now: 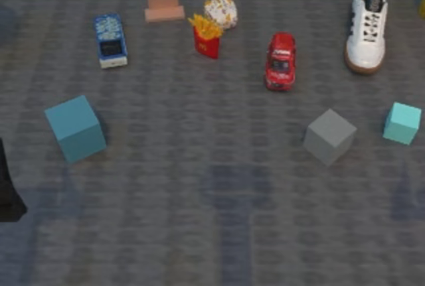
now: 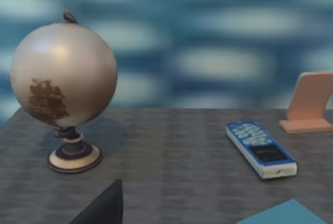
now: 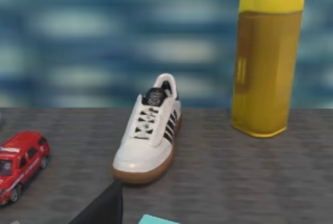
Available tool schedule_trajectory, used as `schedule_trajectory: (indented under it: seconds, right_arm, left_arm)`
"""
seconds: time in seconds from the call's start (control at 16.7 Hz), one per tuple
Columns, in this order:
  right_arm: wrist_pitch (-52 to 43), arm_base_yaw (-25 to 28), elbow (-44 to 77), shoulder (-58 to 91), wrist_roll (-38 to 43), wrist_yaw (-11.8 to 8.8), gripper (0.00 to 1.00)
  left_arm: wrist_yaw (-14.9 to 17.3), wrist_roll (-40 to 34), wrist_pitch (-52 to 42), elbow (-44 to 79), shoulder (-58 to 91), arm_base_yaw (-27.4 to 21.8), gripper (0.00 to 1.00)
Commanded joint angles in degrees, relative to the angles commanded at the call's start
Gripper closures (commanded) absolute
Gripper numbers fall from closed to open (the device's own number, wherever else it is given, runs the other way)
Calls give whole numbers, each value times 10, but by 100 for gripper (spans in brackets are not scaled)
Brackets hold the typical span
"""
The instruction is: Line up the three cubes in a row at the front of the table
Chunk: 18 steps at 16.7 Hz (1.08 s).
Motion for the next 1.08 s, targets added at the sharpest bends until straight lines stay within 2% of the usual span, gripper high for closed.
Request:
schedule_trajectory:
  seconds: [0.24, 0.48, 0.72, 1.08]
  right_arm:
    - [-13, 2, 17, 18, -12, -1, 0]
    - [-84, 8, 125, 126, -79, -2, 0]
    - [-200, 16, 300, 332, -185, 0, 0]
    - [-409, 30, 596, 733, -372, 3, 0]
  left_arm:
    - [0, 0, 0, 0, 0, 0, 0]
    - [0, 0, 0, 0, 0, 0, 0]
    - [0, 0, 0, 0, 0, 0, 0]
    - [0, 0, 0, 0, 0, 0, 0]
